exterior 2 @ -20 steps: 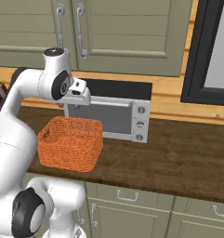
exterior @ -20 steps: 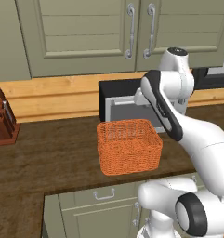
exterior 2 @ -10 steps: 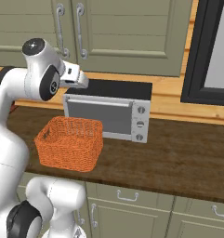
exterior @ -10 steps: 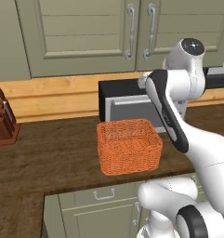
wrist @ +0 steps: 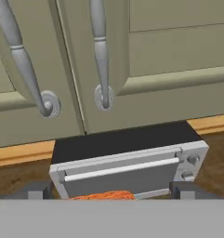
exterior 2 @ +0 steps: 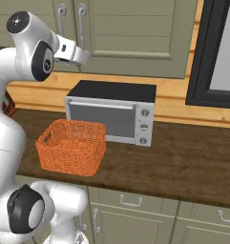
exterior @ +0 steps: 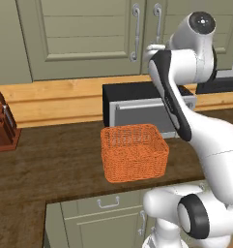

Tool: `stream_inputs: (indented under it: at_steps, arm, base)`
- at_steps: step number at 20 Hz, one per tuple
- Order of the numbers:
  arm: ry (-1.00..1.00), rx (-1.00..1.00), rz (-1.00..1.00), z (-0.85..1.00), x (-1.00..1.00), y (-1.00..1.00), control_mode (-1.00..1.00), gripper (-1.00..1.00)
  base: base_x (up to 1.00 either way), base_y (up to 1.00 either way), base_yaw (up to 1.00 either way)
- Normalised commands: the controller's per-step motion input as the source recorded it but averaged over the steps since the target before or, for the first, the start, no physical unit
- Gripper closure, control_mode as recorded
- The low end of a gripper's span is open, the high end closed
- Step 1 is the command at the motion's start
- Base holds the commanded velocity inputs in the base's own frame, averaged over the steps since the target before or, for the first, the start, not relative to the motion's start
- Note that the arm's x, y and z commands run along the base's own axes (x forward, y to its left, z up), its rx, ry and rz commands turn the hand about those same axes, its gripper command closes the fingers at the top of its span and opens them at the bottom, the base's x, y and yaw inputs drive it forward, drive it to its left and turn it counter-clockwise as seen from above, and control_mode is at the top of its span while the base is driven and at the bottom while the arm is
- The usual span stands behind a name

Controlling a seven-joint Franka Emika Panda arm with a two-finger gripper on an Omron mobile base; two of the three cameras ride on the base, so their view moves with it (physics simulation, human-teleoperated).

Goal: Open the cabinet, pick up the bread from the cabinet and place it in the basket. Then move the basket to the dining counter.

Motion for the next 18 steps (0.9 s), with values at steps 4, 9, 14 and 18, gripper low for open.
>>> stream_inputs:
  at_steps: [4, 9, 14, 18]
  arm:
    - [-0.06, 0.04, 0.0, 0.63, 0.21, -0.11, -1.0, -1.0]
    - [-0.05, 0.0, 0.0, 0.24, 0.38, -0.27, -1.0, -1.0]
    - [0.0, 0.0, 0.01, 0.03, 0.74, -0.12, -1.0, -1.0]
    - [0.0, -0.01, 0.04, 0.0, 0.41, 0.16, -1.0, -1.0]
  base:
    - [0.0, 0.0, 0.0]
    - [0.0, 0.0, 0.0]
    - [0.0, 0.0, 0.0]
    - [0.0, 0.0, 0.0]
